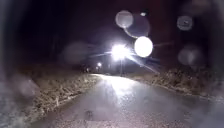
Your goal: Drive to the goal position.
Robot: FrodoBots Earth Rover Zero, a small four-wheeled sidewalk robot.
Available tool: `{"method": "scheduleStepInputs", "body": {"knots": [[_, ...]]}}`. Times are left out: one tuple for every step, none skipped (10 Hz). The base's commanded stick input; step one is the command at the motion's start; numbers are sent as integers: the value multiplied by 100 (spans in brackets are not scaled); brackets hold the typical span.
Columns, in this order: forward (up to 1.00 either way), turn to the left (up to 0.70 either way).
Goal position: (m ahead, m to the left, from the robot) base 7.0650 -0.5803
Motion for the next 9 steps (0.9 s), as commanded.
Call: {"method": "scheduleStepInputs", "body": {"knots": [[70,0],[70,0],[70,0],[70,0],[70,0],[70,0],[75,0],[85,0],[85,0]]}}
